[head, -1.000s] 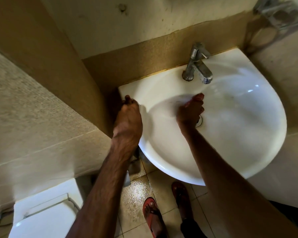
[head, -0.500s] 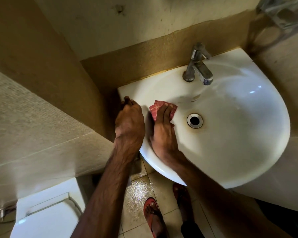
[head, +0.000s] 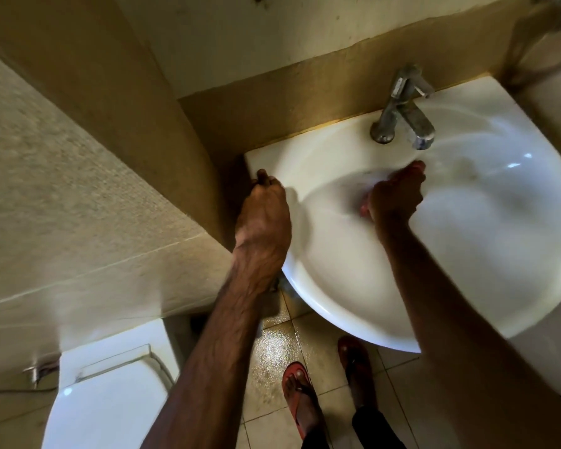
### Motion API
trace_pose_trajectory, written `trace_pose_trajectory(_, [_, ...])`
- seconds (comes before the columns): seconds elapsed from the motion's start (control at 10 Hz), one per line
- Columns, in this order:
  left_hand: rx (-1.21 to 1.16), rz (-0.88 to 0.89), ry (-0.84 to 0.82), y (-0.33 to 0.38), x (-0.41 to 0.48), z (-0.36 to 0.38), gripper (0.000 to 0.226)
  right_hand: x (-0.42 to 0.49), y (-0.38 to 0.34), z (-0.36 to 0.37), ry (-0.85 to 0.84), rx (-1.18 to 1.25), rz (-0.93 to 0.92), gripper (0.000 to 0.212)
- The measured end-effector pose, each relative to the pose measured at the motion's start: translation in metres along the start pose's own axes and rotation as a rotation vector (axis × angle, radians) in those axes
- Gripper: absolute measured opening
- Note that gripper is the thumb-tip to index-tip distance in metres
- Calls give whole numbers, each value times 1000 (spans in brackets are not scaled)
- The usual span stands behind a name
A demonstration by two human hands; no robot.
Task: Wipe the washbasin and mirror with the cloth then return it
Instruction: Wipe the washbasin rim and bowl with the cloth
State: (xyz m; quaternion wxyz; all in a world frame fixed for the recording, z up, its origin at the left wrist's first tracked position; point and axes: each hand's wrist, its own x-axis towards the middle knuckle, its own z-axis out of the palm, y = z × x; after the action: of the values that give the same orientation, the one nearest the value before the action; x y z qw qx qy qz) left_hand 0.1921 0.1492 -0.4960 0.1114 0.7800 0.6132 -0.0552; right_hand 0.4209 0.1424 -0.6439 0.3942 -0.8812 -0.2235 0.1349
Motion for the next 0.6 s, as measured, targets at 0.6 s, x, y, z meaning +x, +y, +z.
trace_pose_trajectory(0.6, [-332,-21,-60,-10,0,-7,47,-150,-59,-52,-616,-202,-610,78])
